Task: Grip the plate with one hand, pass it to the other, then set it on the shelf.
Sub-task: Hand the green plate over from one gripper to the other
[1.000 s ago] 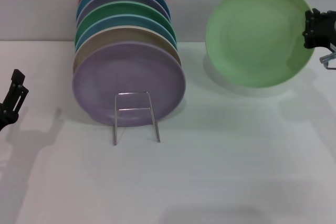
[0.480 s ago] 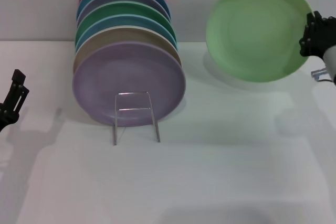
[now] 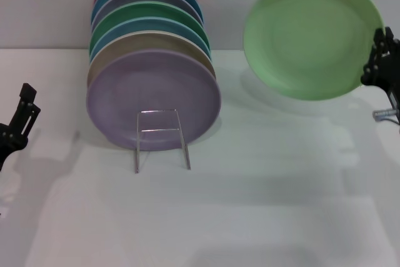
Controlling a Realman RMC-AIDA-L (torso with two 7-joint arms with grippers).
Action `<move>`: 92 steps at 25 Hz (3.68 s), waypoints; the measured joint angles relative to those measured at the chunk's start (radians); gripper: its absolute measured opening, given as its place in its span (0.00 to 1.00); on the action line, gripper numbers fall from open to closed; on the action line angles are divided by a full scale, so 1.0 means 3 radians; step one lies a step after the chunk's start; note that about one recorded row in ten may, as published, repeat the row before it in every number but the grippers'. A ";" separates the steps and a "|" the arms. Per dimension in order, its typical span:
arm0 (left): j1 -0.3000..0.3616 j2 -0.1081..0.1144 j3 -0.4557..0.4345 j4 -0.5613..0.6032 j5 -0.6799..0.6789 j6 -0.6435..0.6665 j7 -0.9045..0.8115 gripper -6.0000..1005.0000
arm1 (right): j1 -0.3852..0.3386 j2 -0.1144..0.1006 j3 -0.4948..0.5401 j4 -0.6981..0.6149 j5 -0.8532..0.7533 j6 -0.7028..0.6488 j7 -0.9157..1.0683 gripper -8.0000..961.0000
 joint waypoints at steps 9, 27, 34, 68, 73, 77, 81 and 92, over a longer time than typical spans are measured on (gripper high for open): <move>0.0049 -0.0001 0.0554 -0.0081 0.0004 0.0433 0.0027 0.77 | -0.0225 0.0014 -0.0542 -0.0303 0.0002 -0.0916 0.0094 0.03; 0.0066 -0.0009 0.1365 -0.0440 0.0002 0.0266 0.0359 0.76 | -0.0357 0.0034 -0.2469 -0.0424 0.1264 -0.1950 -0.0445 0.03; 0.0057 -0.0013 0.1408 -0.0462 0.0002 0.0083 0.0437 0.76 | -0.0162 0.0037 -0.2974 -0.0268 0.1831 -0.2069 -0.0884 0.03; -0.0072 -0.0013 0.1211 -0.0513 -0.0039 -0.0560 0.0490 0.75 | -0.0050 0.0011 -0.3385 0.0262 0.2134 -0.1874 -0.2327 0.03; -0.0072 -0.0013 0.1211 -0.0513 -0.0038 -0.0566 0.0490 0.67 | -0.0049 0.0010 -0.3386 0.0259 0.2134 -0.1868 -0.2328 0.03; -0.0072 -0.0013 0.1211 -0.0513 -0.0038 -0.0566 0.0490 0.50 | -0.0046 0.0010 -0.3383 0.0252 0.2134 -0.1867 -0.2329 0.03; -0.0077 -0.0013 0.1211 -0.0513 -0.0038 -0.0583 0.0522 0.50 | -0.0034 0.0011 -0.3381 0.0252 0.2134 -0.1848 -0.2330 0.03; -0.0087 -0.0013 0.1211 -0.0530 -0.0037 -0.0622 0.0606 0.31 | -0.0005 0.0011 -0.3381 0.0263 0.2133 -0.1821 -0.2331 0.03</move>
